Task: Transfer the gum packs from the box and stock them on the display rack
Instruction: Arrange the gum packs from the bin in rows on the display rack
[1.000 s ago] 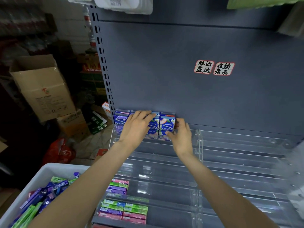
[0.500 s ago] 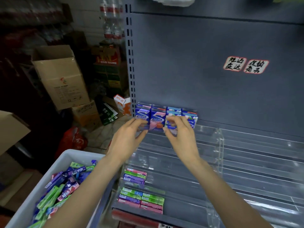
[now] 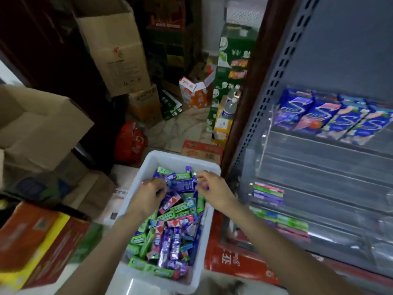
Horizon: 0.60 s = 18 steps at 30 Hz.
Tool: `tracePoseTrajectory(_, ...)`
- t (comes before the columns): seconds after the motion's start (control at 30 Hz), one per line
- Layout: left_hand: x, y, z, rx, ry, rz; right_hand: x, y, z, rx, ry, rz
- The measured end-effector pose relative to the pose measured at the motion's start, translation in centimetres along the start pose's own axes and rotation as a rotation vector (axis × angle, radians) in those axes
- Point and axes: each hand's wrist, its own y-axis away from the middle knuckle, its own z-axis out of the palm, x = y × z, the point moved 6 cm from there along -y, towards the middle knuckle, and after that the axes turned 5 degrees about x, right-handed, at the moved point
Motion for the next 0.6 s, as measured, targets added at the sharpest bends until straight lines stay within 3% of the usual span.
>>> tracePoseTrajectory(0.2,-4.9,0.0,3.9,-0.34,-0.086,0.059,3.2,-0.5,8.1,-0.224,0.093,0.198)
tracePoseTrajectory(0.4,-5.3,0.6,4.5,-0.248,-0.316,0.222,4.3,-0.5,9.7,-0.277,0.177,0.183)
tracePoseTrajectory(0.6,-5.5,0.6,4.9,-0.262,-0.223,0.209,3.7,-1.0,8.6,-0.159,0.081,0.203)
